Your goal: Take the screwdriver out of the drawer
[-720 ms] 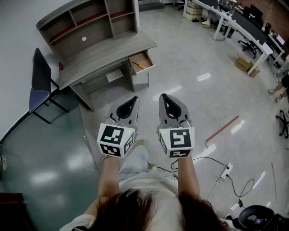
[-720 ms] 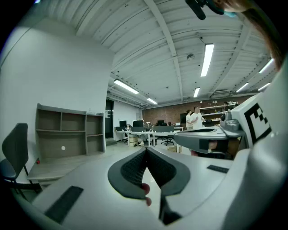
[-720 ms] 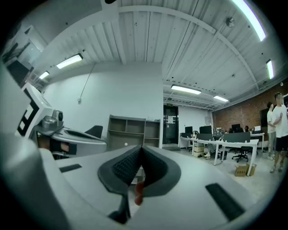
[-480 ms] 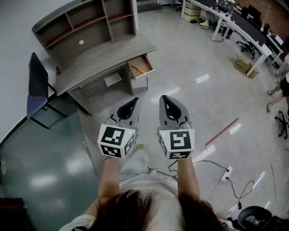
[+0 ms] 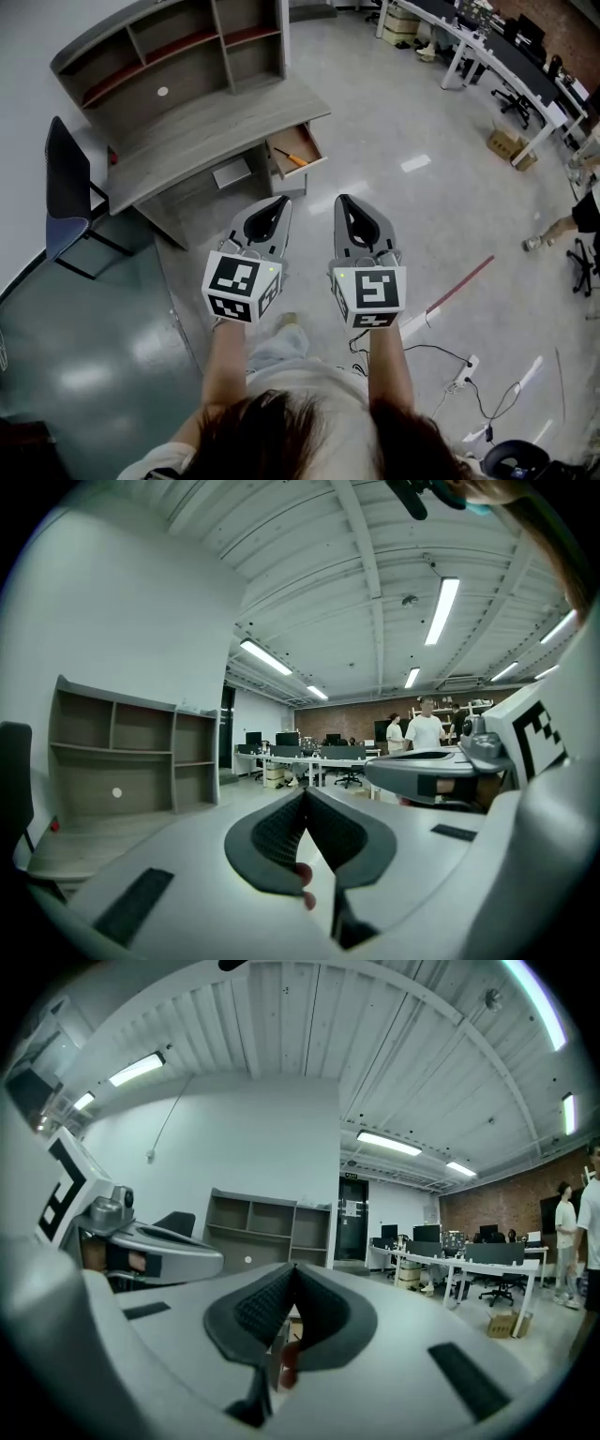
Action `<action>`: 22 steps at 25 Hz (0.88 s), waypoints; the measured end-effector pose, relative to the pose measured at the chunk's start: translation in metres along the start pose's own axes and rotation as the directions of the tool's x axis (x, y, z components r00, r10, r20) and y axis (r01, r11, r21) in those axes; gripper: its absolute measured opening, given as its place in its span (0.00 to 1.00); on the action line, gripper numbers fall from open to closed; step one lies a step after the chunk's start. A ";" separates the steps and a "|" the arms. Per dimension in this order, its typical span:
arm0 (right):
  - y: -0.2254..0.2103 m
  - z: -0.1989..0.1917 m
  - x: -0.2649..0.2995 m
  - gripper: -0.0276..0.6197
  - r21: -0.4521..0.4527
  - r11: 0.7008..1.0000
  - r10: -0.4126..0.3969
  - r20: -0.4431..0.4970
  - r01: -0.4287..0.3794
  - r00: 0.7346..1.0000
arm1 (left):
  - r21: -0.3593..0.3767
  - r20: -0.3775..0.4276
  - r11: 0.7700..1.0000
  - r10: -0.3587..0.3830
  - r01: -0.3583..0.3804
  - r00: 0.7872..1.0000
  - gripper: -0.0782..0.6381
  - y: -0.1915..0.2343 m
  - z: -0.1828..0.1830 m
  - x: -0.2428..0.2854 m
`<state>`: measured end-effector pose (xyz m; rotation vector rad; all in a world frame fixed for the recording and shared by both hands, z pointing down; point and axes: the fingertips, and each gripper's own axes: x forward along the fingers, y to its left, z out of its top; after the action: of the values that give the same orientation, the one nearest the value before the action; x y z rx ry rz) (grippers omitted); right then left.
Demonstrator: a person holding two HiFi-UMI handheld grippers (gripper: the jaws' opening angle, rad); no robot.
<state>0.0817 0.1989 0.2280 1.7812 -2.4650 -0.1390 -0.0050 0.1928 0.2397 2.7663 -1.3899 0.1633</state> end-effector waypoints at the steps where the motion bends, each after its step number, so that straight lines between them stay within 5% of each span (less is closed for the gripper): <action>1: 0.000 -0.001 0.009 0.09 -0.005 1.000 0.000 -0.007 0.000 1.000 | 0.002 0.001 1.000 -0.002 0.002 1.000 0.13 0.007 0.001 0.005; 22: 0.007 -0.022 0.150 0.09 -0.069 0.998 -0.005 -0.080 0.000 0.997 | -0.079 -0.036 0.997 0.000 -0.003 0.999 0.13 0.129 -0.022 0.081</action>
<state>0.0307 0.0581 0.2546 1.7279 -2.3732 -0.1480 -0.0622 0.0530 0.2693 2.6856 -1.3593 0.1540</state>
